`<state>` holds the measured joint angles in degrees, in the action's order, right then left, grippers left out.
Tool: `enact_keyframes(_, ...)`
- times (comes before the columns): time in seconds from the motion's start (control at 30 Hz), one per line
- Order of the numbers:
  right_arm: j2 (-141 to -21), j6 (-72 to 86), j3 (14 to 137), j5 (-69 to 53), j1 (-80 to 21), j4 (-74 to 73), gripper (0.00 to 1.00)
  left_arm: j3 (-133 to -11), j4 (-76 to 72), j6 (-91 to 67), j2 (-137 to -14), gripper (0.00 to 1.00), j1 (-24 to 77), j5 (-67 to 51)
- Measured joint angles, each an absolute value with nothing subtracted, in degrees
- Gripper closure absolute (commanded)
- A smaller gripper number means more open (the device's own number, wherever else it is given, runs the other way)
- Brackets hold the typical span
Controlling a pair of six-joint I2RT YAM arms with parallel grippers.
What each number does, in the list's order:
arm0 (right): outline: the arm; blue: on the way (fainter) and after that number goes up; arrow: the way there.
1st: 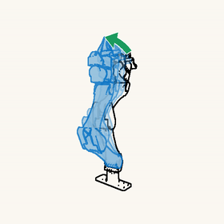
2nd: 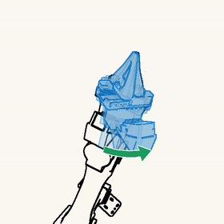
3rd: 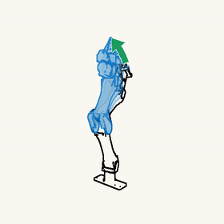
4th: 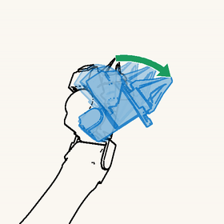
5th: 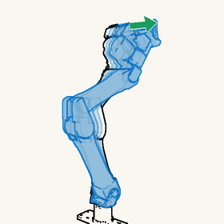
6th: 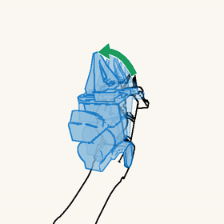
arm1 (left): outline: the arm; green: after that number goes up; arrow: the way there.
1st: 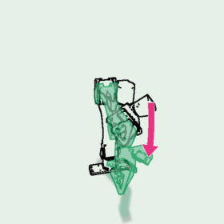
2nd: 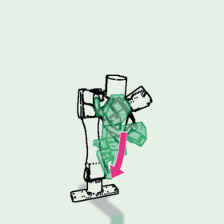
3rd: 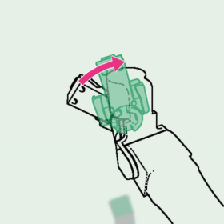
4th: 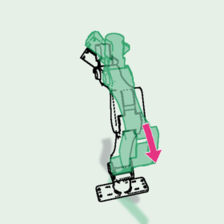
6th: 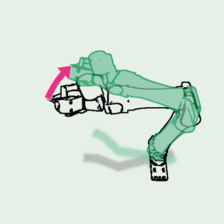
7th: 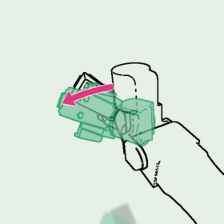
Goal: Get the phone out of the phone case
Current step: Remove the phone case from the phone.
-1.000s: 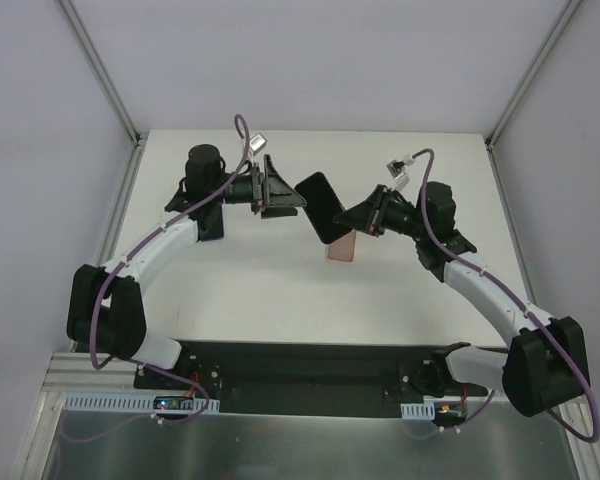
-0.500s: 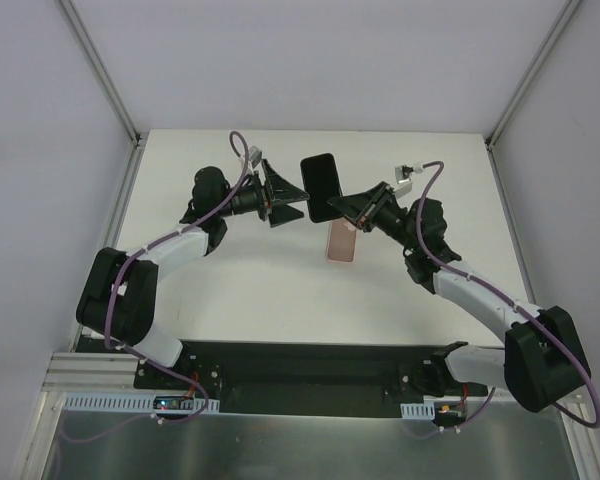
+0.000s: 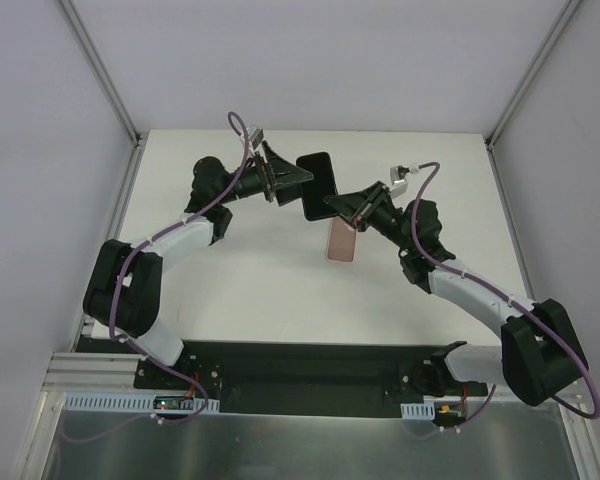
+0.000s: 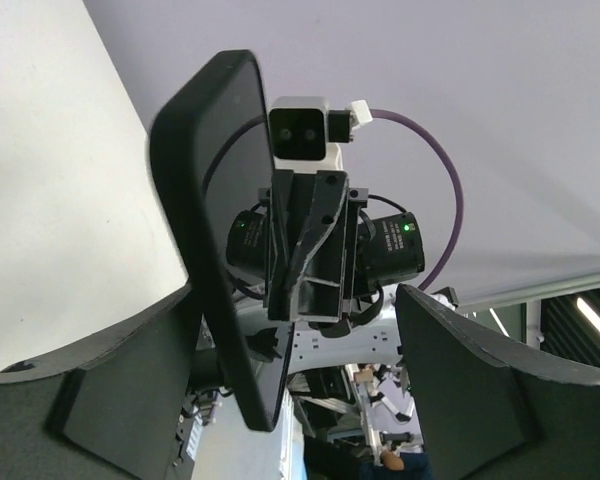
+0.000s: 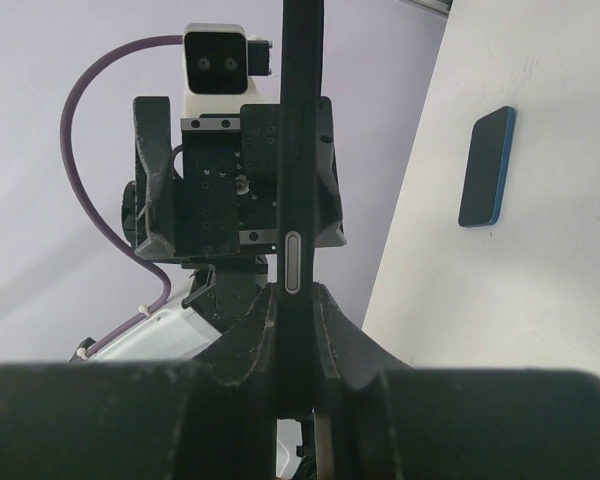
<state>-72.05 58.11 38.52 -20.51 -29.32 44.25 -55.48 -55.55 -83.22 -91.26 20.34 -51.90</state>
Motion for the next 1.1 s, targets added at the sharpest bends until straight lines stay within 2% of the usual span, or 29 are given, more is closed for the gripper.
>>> enact_keyframes(0.17,-72.8,58.4,38.5,-20.4,-29.8,44.4,0.99,-56.9,-56.3,-83.5,-92.4,0.36,21.4,-51.9)
enact_keyframes(0.27,-73.0,58.5,38.5,-20.3,-30.0,44.8,0.99,-57.1,-56.3,-83.7,-93.1,0.56,21.5,-52.0)
enact_keyframes(0.3,-73.0,58.5,38.5,-20.3,-30.0,45.0,0.99,-57.1,-56.3,-83.7,-93.3,0.71,21.5,-52.0)
enact_keyframes(0.43,-73.0,58.9,38.6,-20.4,-30.1,46.9,0.98,-57.2,-55.7,-83.5,-93.7,1.00,21.4,-51.9)
enact_keyframes(0.5,-73.0,58.9,38.6,-20.4,-30.2,47.1,0.99,-57.3,-55.8,-83.8,-93.7,1.00,21.4,-51.9)
enact_keyframes(0.53,-73.0,58.8,38.6,-20.4,-30.2,47.0,0.95,-57.4,-55.8,-83.9,-93.7,1.00,21.4,-51.9)
enact_keyframes(0.57,-72.9,58.7,38.8,-20.4,-30.2,46.8,0.86,-57.4,-55.8,-84.0,-93.7,1.00,21.4,-51.9)
enact_keyframes(0.6,-72.9,58.5,39.0,-20.4,-30.2,46.4,0.63,-57.4,-55.8,-84.0,-93.7,1.00,21.4,-51.9)
enact_keyframes(0.7,-72.5,56.8,40.3,-20.8,-30.2,43.8,0.34,-57.4,-55.8,-84.0,-93.7,1.00,21.4,-52.0)
enact_keyframes(0.73,-72.1,55.8,40.8,-20.9,-30.2,42.4,0.30,-57.4,-55.8,-83.9,-93.7,1.00,21.5,-52.2)
enact_keyframes(0.8,-70.2,53.4,41.4,-21.0,-30.2,38.7,0.26,-57.4,-55.7,-84.0,-93.7,1.00,21.8,-52.4)
enact_keyframes(0.87,-67.0,50.1,42.1,-21.0,-30.1,33.6,0.26,-57.4,-55.7,-84.1,-93.6,1.00,21.8,-52.5)
enact_keyframes(1.0,-58.3,43.0,43.7,-19.9,-29.7,23.1,0.35,-57.3,-55.8,-84.8,-93.3,1.00,21.7,-52.5)
enact_keyframes(1.1,-53.4,39.2,45.1,-18.9,-29.6,17.4,0.36,-57.2,-55.9,-84.9,-92.4,1.00,21.7,-52.5)
